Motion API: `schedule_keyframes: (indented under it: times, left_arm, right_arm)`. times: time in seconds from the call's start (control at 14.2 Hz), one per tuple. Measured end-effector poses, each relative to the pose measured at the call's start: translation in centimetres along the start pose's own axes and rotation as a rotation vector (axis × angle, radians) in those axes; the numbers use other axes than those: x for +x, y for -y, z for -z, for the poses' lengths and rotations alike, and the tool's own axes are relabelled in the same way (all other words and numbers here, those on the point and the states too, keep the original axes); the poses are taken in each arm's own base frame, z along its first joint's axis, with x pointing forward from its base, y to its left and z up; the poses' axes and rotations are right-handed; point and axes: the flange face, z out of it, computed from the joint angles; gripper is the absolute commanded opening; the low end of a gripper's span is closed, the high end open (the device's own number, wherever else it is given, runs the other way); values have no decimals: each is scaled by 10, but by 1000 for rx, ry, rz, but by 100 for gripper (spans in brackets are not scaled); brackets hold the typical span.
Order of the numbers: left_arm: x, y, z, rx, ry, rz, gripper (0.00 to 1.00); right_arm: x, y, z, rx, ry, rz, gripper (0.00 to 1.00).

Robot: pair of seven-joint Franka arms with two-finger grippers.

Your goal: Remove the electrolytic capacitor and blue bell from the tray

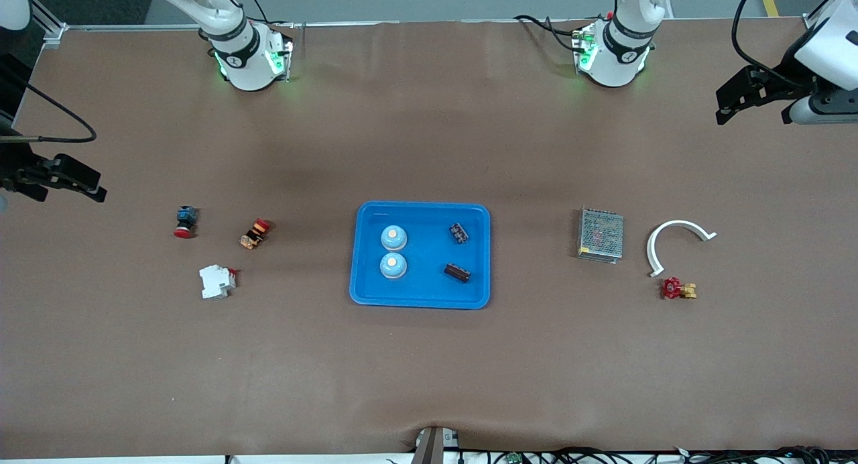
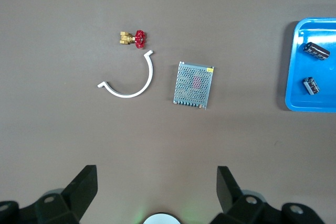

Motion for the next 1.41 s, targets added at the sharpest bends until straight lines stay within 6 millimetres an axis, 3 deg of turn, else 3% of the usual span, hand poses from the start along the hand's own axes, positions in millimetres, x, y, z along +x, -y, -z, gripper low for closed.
schedule_keyframes:
  times: [0.42,0.63,0.77,0.91,1.19,1.41]
  left_arm:
    - [0,-4,-1,1,3,-7,100]
    - [0,-7,-2,1,7,-13,100]
    - [2,-15,-9,2,23,-27,100]
    - [9,-32,-27,1,58,-50,100]
    - [36,-79,-84,-37,120,-34,100]
    - [51,-145,-136,-30,135,48,100]
  right_arm:
    - [-17,133,1,69,-29,-124,100]
    - [-23,197,-19,81,-31,-158,100]
    - [-22,224,-41,78,-18,-165,100]
    - [-20,239,-61,71,-3,-158,100]
    - [-15,275,-102,76,-6,-128,100]
    - [-4,296,-147,84,-19,-124,100]
